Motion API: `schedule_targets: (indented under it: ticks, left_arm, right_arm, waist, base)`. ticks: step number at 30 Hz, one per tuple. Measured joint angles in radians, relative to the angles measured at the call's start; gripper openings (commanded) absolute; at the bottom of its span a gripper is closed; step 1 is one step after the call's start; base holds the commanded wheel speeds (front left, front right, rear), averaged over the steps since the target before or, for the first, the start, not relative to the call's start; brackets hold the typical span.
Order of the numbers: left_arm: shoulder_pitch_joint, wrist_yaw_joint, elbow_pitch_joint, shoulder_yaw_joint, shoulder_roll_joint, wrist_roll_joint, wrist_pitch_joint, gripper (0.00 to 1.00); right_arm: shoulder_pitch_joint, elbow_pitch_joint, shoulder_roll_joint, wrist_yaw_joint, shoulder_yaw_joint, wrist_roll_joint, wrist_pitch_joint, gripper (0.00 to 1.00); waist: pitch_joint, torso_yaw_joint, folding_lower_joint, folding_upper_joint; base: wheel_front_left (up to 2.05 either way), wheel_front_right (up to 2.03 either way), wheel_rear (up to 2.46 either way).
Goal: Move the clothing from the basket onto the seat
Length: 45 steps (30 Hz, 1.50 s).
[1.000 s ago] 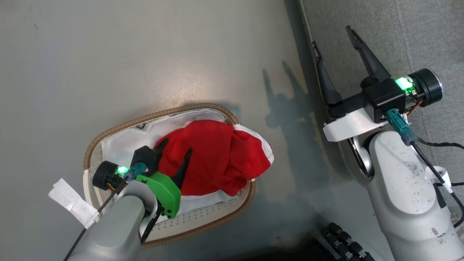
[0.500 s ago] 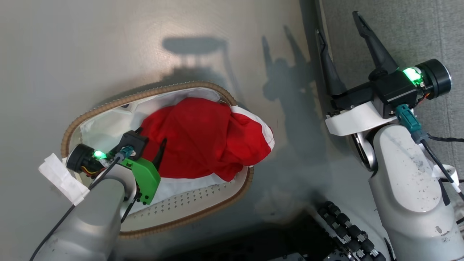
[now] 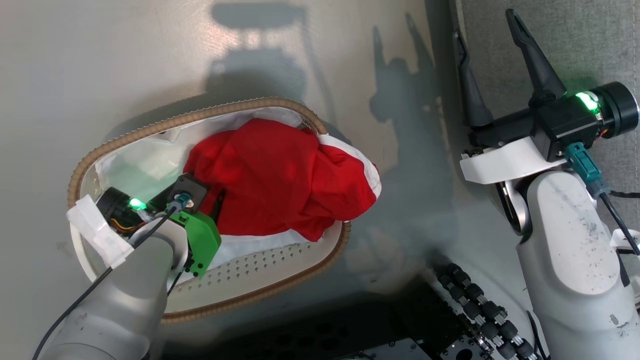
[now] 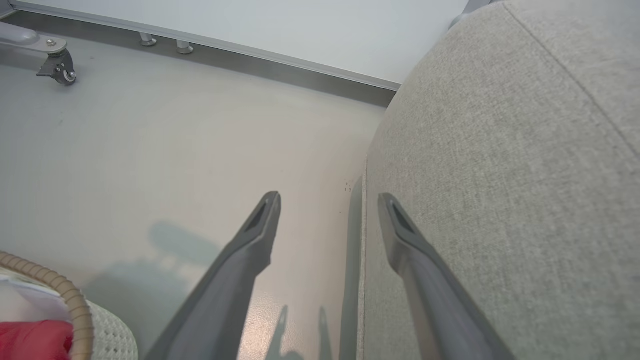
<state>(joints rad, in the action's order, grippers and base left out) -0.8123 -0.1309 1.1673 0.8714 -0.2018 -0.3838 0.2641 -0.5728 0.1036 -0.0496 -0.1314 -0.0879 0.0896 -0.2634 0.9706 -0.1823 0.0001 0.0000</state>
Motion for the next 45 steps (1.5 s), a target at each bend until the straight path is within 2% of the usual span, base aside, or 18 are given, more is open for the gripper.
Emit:
schedule_targets:
  ticks: [13,14,16,23,30,36,45]
  left_arm:
    - [-0.013,0.0,0.019,0.119,0.036,-0.02,0.0,1.0]
    - [-0.013,0.0,0.018,0.127,0.038,-0.022,0.0,0.98]
    - [-0.014,0.0,0.013,0.14,0.04,-0.037,0.0,0.0]
    - [-0.018,0.0,-0.038,0.188,0.006,-0.081,0.0,0.0]
    - [0.01,0.0,-0.115,0.161,-0.029,-0.118,0.0,0.0]
    - [0.075,0.0,-0.189,0.096,-0.044,-0.149,0.0,0.0]
    - [0.193,0.0,-0.37,-0.071,-0.043,-0.082,0.0,0.0]
  right_arm:
    - [0.013,-0.021,0.0,0.0,0.02,0.002,0.0,1.0]
    - [0.014,-0.023,0.0,0.0,0.024,0.002,0.0,1.0]
    - [0.014,-0.024,0.0,0.0,0.029,0.002,0.0,1.0]
    - [0.008,-0.017,0.0,0.0,0.017,-0.034,0.0,1.0]
    - [0.001,0.024,0.0,0.0,-0.004,-0.071,0.0,1.0]
    - [0.01,0.072,0.0,0.0,-0.024,-0.109,0.0,1.0]
    - [0.058,0.14,0.003,0.0,-0.057,-0.105,0.0,1.0]
  waist:
    - [0.008,0.019,-0.0001,0.0]
    - [0.008,0.02,0.0,0.0]
    - [0.01,0.021,0.0,0.0]
    - [-0.003,0.01,0.0,0.0]
    - [-0.067,0.0,0.0,0.0]
    - [-0.164,-0.002,0.0,0.0]
    - [-0.339,0.02,-0.0001,0.0]
  base:
    - [0.0,0.0,0.0]
    - [0.0,0.0,0.0]
    - [0.0,0.0,0.0]
    - [0.0,0.0,0.0]
    - [0.0,0.0,0.0]
    - [0.0,0.0,0.0]
    - [0.0,0.0,0.0]
